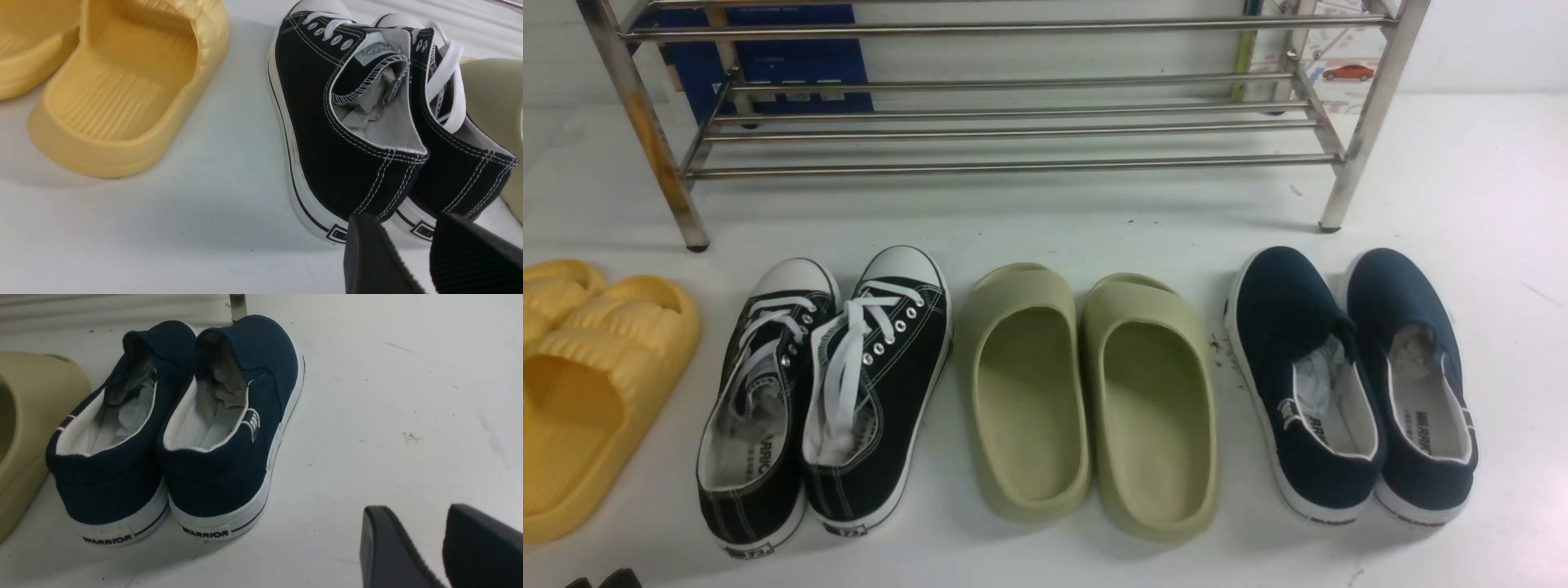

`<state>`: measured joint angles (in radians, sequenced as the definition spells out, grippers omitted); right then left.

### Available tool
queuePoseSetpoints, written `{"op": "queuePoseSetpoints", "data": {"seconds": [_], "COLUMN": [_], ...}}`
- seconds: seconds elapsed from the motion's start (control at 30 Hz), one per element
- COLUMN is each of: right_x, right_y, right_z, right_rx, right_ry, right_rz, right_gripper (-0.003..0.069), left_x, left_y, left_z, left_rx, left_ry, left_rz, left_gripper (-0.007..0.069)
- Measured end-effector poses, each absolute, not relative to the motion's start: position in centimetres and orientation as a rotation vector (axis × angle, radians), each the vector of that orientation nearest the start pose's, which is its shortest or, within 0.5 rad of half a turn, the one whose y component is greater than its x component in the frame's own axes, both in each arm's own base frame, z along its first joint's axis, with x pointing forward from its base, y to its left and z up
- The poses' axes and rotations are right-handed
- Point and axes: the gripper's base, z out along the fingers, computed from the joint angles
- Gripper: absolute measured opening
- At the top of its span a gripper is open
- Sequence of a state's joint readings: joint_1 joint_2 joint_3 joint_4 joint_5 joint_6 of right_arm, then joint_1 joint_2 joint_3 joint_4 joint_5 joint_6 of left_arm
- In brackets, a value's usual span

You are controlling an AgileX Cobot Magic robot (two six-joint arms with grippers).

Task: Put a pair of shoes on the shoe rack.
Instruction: Use the left arm to grab the shoe closest to it

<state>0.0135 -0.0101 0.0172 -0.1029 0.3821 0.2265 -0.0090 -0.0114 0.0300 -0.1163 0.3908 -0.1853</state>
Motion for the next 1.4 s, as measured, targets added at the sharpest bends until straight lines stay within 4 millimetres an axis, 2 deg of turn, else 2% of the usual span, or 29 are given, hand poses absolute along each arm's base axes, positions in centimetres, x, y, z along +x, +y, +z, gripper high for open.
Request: {"op": "queuePoseSetpoints", "data": {"seconds": [0.67,0.77,0.87,1.03,1.07,1.2,1.4], "right_x": [5.2,5.2,5.2,5.2,5.2,5.2,5.2], "right_y": [-0.3,-0.3,-0.3,-0.3,-0.3,-0.3,-0.3], "right_z": [17.4,17.4,17.4,17.4,17.4,17.4,17.4], "right_rx": [0.136,0.136,0.136,0.136,0.136,0.136,0.136], "right_ry": [1.866,1.866,1.866,1.866,1.866,1.866,1.866], "right_rz": [0.064,0.064,0.064,0.064,0.064,0.064,0.064], "right_gripper": [0.0246,0.0246,0.0246,0.0246,0.0246,0.0246,0.0246], "left_x": [5.2,5.2,5.3,5.4,5.4,5.4,5.5], "left_y": [-0.4,-0.6,-1.1,-2.0,-2.0,-1.9,-1.8], "left_z": [16.9,16.9,17.3,18.4,18.6,18.9,19.1], "left_rx": [-0.238,-0.27,-0.471,-0.979,-1.029,-1.106,-1.126], "left_ry": [1.883,1.877,1.819,1.582,1.548,1.464,1.426], "left_rz": [-0.247,-0.287,-0.526,-1.129,-1.19,-1.278,-1.295], "left_gripper": [0.0239,0.0239,0.0239,0.0239,0.0239,0.0239,0.0239]}}
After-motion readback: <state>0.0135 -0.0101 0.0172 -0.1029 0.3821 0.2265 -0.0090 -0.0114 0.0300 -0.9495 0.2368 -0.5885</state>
